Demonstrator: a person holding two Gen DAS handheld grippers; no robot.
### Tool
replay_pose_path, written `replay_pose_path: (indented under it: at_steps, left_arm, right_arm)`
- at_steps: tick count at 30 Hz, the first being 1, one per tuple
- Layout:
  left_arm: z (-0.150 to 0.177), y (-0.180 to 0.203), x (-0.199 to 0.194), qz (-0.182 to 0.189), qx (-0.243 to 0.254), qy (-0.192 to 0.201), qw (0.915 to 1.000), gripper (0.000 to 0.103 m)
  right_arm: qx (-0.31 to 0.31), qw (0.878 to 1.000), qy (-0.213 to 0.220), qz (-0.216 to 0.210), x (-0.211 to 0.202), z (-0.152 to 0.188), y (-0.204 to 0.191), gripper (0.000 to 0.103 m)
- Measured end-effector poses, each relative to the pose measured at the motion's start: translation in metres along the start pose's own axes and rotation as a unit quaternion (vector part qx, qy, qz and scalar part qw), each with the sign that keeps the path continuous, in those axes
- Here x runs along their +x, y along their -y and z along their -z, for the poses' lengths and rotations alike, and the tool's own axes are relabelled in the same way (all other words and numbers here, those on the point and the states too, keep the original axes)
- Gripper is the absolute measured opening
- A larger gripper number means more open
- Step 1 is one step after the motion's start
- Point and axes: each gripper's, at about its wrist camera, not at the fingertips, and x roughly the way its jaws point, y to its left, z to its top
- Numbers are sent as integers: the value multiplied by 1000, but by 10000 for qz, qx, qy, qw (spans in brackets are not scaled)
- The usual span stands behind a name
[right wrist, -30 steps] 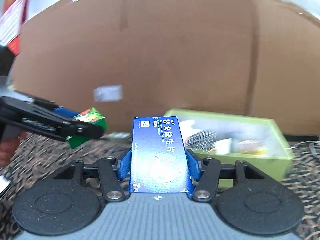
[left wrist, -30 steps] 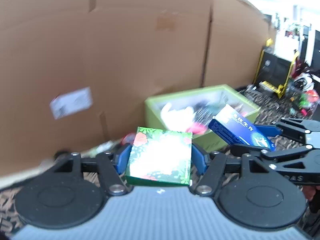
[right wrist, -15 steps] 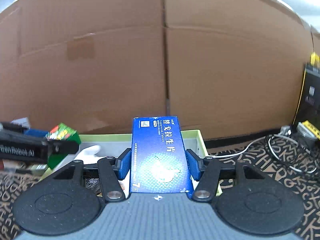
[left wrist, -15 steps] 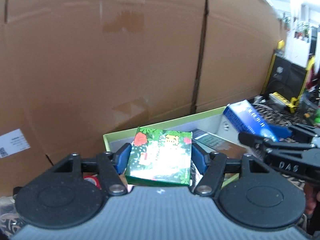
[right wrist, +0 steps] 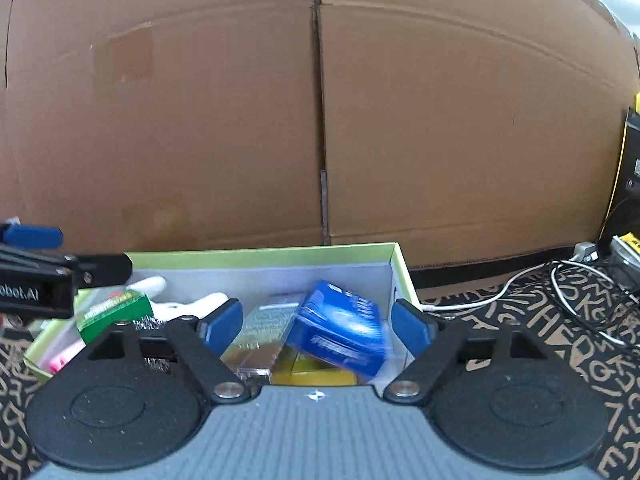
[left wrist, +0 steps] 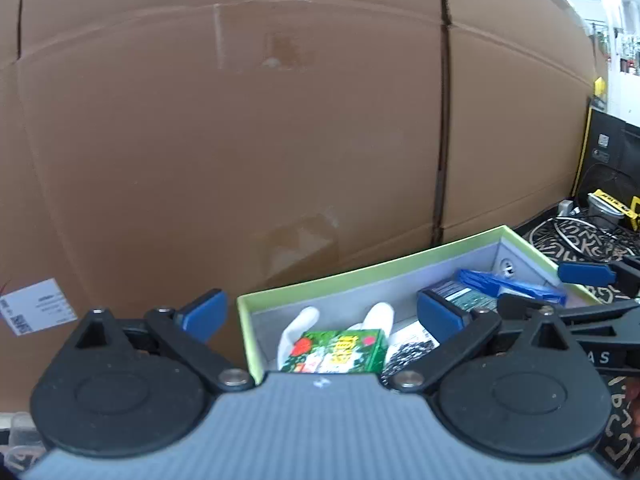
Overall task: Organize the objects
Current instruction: 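Carry green box and blue medicine box into the shoebox and release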
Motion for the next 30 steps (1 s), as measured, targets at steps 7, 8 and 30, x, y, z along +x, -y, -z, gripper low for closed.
replay_pose_path:
  at_steps: [7, 8, 30]
  left_arm:
    - [1, -8, -18, 123, -54, -22, 9999, 103]
    - [0, -9, -24, 147, -35, -4, 9999, 103]
    - [37, -150, -215, -472, -329, -21, 9983, 103]
  right_arm:
    - [118, 9999, 4, -2, -19, -7, -4, 87]
    - [114, 9999, 62, -18, -26, -10, -7, 87]
    - [-305, 9821, 195, -1850, -112, 15, -150, 97]
